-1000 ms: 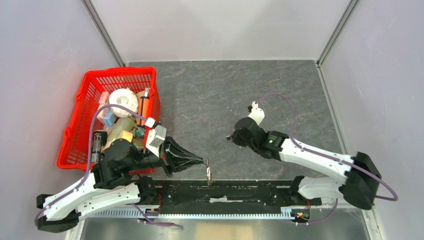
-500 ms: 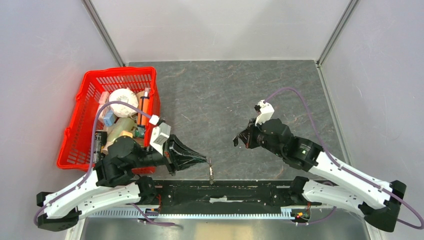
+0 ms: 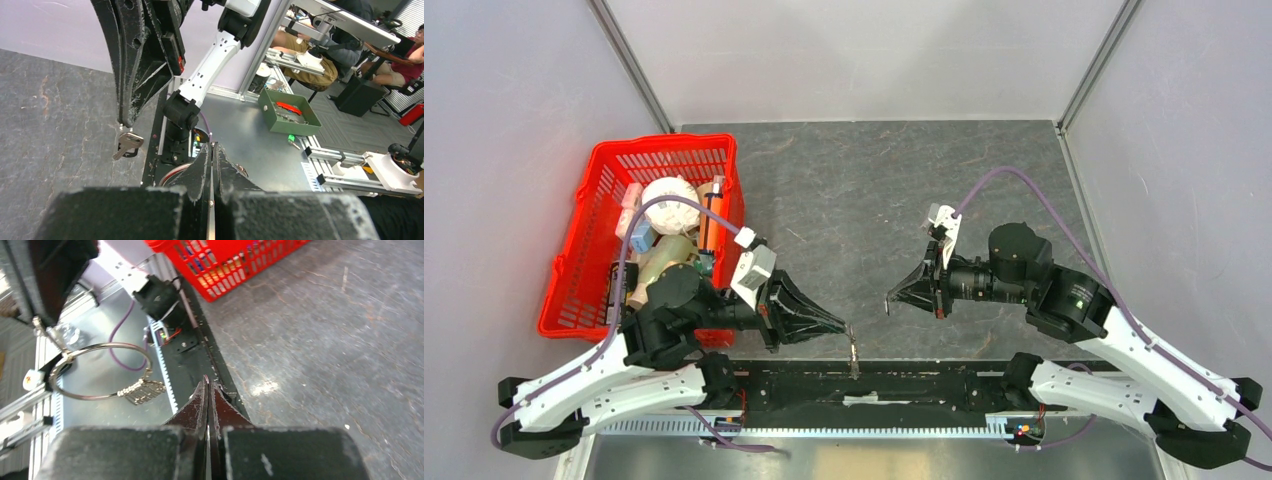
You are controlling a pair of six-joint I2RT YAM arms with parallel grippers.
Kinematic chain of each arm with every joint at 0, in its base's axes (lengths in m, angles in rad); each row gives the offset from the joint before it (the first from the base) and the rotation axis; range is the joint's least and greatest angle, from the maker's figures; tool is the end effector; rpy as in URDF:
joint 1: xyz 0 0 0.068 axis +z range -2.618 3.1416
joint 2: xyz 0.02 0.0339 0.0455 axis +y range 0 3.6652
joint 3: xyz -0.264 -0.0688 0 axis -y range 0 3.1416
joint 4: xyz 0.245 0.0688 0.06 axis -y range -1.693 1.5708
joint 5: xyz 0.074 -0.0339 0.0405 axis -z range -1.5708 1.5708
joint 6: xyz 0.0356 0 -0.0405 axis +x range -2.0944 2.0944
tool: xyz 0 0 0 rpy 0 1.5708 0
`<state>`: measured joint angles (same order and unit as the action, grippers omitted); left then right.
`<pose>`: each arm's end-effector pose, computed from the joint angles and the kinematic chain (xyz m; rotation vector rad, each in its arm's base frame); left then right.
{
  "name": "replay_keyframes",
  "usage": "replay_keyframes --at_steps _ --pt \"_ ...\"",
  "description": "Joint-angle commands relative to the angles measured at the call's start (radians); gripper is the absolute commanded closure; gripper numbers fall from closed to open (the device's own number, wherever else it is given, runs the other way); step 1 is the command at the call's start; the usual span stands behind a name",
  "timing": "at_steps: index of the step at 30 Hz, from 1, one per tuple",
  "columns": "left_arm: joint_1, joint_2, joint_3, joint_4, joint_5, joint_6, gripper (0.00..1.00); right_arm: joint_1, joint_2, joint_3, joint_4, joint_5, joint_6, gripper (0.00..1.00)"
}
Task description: Put the keys on the keyring
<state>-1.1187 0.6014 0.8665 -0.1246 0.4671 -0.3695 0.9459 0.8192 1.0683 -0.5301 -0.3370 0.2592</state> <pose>0.0414 -0.1220 0.3998 0.9847 1.3172 -1.5146 0.0874 0.1413 0.3951 -0.9059 1.7807 1.1226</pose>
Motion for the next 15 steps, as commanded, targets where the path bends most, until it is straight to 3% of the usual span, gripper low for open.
replay_keyframes --at_steps 1,10,15 --pt "0.0 0.011 0.044 0.056 0.069 -0.005 0.98 -0.001 0.009 0.079 -0.028 -0.184 -0.052 1.0" --pt "-0.001 0.037 0.051 0.044 0.136 0.056 0.98 0.0 -0.001 0.131 -0.027 -0.357 0.054 1.0" --pt "0.0 0.037 0.048 0.054 0.152 0.084 0.98 -0.001 0.012 0.11 0.068 -0.415 0.19 1.0"
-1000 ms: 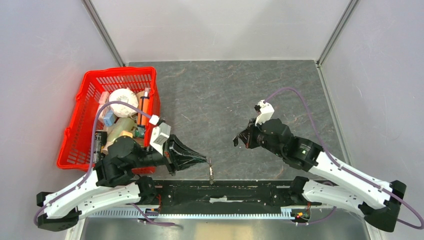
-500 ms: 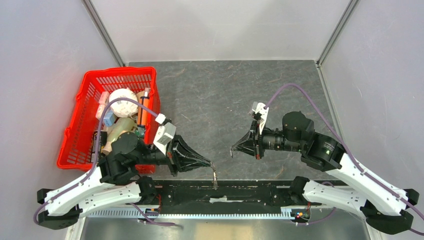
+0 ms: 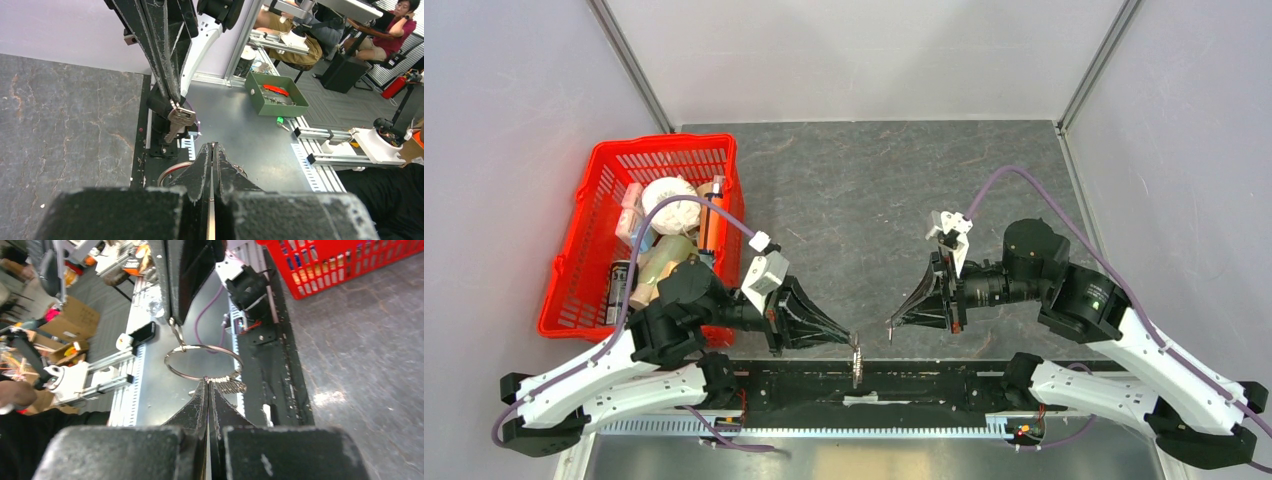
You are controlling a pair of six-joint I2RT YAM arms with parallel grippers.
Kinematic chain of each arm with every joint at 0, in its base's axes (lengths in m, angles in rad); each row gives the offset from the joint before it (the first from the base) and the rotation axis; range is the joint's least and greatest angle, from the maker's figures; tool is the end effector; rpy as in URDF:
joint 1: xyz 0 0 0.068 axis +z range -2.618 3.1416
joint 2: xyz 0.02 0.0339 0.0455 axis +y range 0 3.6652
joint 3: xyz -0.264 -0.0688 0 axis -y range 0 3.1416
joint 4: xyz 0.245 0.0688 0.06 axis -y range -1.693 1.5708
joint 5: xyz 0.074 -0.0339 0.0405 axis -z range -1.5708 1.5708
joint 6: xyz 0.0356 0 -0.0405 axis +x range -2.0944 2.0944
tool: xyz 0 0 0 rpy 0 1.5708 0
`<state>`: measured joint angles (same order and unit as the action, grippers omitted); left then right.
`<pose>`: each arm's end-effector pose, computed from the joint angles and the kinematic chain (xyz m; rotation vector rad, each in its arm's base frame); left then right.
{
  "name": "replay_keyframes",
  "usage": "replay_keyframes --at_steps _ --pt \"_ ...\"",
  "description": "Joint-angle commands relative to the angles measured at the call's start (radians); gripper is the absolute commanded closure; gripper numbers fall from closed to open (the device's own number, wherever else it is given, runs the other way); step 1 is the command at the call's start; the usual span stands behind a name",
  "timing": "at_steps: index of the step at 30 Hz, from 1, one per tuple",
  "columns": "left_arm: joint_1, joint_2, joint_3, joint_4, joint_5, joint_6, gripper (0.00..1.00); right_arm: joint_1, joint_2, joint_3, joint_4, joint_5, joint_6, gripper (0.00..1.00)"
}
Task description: Put the keys on the keyring
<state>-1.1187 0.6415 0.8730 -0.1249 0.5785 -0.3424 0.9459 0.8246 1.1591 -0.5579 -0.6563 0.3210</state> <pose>0.0421 -0.1312 0.3971 1.1082 1.2948 -1.5599 0.0714 0.1361 0.4218 -1.0969 1.6822 1.4475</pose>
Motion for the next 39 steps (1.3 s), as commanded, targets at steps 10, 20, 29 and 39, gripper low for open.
replay_keyframes --at_steps 10,20,29,39 --pt "0.0 -0.001 0.029 0.063 0.04 0.109 0.98 -0.001 0.001 -0.08 0.319 -0.15 0.379 1.0" --pt "0.0 -0.008 0.012 0.105 0.021 0.134 0.98 -0.001 0.019 -0.135 0.398 -0.133 0.5 1.0" --pt "-0.001 -0.011 0.013 0.106 -0.011 0.153 0.98 0.0 0.049 -0.202 0.543 -0.137 0.621 1.0" --pt "-0.001 -0.009 0.021 0.076 -0.023 0.177 0.98 0.0 0.039 -0.194 0.56 -0.135 0.633 1.0"
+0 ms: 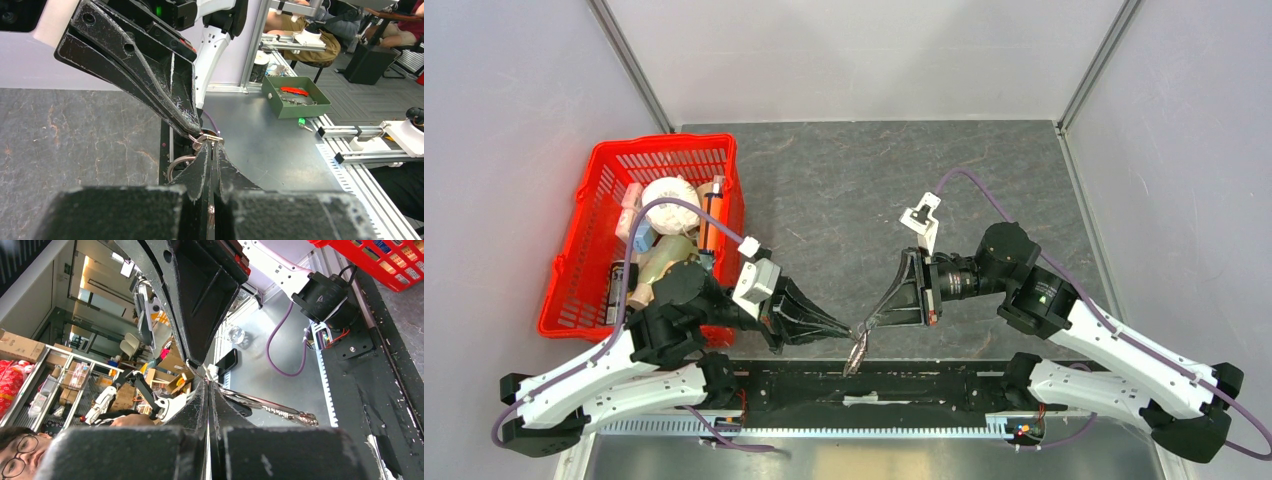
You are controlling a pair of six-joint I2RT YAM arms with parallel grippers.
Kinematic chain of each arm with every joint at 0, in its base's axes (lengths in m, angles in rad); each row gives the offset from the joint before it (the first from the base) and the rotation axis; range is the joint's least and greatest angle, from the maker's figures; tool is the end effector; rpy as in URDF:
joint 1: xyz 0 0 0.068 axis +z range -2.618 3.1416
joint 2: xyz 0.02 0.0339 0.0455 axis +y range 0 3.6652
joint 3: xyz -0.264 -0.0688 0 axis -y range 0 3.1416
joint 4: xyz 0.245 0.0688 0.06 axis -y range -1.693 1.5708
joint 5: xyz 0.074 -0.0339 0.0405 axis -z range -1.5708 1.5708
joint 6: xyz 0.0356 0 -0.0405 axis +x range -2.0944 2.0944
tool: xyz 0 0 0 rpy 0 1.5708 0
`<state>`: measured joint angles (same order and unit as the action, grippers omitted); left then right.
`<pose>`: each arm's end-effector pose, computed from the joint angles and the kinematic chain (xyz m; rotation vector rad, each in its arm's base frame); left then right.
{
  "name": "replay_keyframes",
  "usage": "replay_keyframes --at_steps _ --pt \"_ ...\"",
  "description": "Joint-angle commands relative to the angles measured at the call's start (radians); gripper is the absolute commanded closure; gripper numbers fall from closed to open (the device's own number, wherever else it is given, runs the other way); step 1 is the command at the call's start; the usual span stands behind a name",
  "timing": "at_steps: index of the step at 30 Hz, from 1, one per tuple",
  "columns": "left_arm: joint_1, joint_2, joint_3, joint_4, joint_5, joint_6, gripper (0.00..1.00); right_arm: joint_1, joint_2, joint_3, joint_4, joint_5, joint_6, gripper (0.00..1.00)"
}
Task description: Put the keys on the keyring
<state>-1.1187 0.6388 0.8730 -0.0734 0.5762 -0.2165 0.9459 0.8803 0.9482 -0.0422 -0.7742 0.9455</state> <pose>0.0415 -0.1299 0.4028 1.1464 1.1445 -1.4691 0.0919 0.1700 0.3961 -0.7666 1.8318 1.9612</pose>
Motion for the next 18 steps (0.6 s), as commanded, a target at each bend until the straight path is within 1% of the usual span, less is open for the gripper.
replay_keyframes --at_steps 1,5,18 --pt "0.0 -0.007 0.021 0.024 -0.022 0.051 0.98 0.0 -0.019 0.019 0.031 -0.013 0.006 1.0" --pt "-0.001 -0.008 0.021 0.023 -0.031 0.054 0.98 -0.001 -0.021 0.02 0.007 -0.013 0.004 1.0" --pt "0.0 -0.013 0.015 0.021 -0.051 0.063 0.98 0.001 -0.014 -0.003 0.034 -0.01 0.048 1.0"
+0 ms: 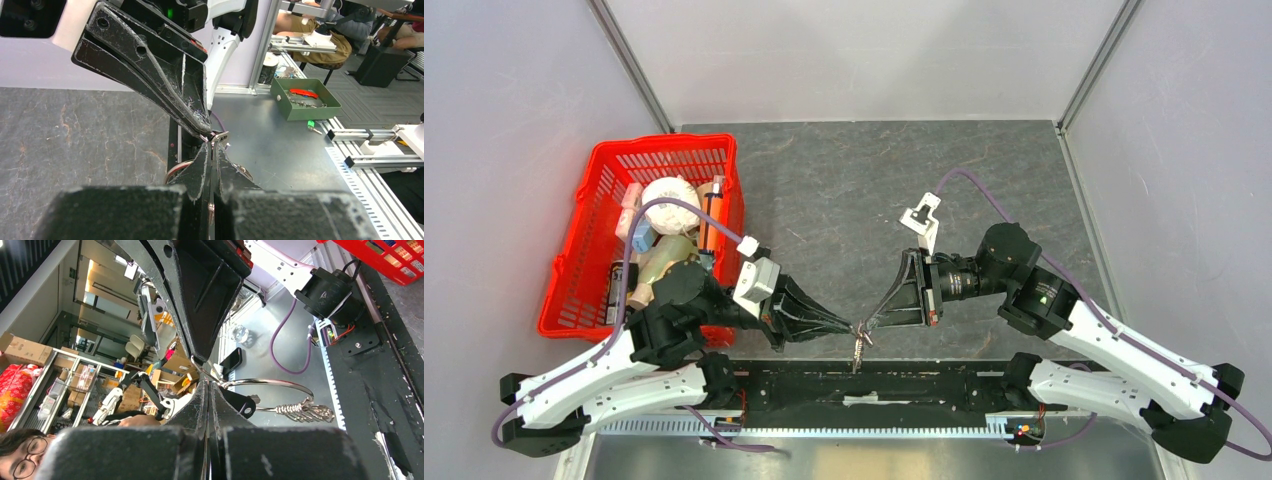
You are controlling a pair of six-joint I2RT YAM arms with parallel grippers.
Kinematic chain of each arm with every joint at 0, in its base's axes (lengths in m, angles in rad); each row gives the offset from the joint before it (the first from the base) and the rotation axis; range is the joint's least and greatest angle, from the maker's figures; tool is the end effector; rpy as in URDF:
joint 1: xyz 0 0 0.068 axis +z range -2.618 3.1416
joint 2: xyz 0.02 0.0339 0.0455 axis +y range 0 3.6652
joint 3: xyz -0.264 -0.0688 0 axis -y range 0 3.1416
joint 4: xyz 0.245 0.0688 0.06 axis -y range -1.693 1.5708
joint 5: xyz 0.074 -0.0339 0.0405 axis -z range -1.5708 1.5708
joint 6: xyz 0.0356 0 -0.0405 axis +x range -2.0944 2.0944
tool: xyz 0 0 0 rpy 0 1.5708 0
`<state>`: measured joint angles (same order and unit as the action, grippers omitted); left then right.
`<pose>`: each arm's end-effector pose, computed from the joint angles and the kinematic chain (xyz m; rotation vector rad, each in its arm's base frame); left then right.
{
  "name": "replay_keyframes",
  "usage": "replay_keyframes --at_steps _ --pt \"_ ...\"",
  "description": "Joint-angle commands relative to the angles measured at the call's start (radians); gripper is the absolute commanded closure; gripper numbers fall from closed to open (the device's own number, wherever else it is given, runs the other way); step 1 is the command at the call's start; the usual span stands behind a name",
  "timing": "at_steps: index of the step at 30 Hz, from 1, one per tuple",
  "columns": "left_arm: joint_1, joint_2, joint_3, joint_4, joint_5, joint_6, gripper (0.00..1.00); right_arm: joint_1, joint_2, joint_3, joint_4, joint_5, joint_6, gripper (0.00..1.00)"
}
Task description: Put the keys on the keyring
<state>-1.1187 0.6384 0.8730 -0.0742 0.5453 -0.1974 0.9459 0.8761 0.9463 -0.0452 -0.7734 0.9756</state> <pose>0.0426 -0.1299 0.4028 1.1284 1.1451 -1.4353 0.0914 0.1692 0.3958 -0.7422 1.8546 1.9792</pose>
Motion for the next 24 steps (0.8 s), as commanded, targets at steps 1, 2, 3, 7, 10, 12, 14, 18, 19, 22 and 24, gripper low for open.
replay_keyframes --at_steps 1,2,3,7,10,12,14,18,19,22,24 --pt "0.0 -0.013 0.014 0.022 -0.021 0.044 0.98 0.001 -0.007 -0.003 0.038 -0.01 0.019 1.0" --pt "0.0 -0.014 0.014 0.022 -0.02 0.046 0.98 0.001 -0.005 -0.003 0.061 -0.01 0.02 1.0" --pt "-0.001 -0.014 0.014 0.022 -0.021 0.046 0.98 0.001 -0.002 -0.004 0.068 -0.009 0.024 1.0" --pt "-0.001 -0.014 0.014 0.022 -0.018 0.044 0.98 0.001 0.005 -0.006 0.083 -0.01 0.031 1.0" --pt "-0.001 -0.016 0.014 0.021 -0.016 0.046 0.98 0.001 0.009 -0.006 0.087 -0.006 0.034 1.0" --pt "-0.001 -0.015 0.014 0.021 -0.016 0.047 0.98 0.0 0.016 -0.007 0.092 -0.004 0.038 1.0" --pt "0.0 -0.013 0.014 0.022 -0.014 0.047 0.98 0.001 0.022 -0.009 0.094 -0.005 0.041 1.0" --pt "-0.001 -0.012 0.012 0.023 -0.013 0.048 0.98 0.002 0.029 -0.008 0.097 -0.004 0.043 1.0" --pt "-0.001 -0.011 0.012 0.022 -0.013 0.047 0.98 0.002 0.031 -0.008 0.099 -0.004 0.046 1.0" --pt "-0.001 -0.01 0.013 0.022 -0.014 0.047 0.98 0.002 0.033 -0.007 0.103 -0.007 0.048 1.0" --pt "0.0 -0.009 0.012 0.021 -0.015 0.048 0.98 0.002 0.033 -0.007 0.102 -0.009 0.049 1.0"
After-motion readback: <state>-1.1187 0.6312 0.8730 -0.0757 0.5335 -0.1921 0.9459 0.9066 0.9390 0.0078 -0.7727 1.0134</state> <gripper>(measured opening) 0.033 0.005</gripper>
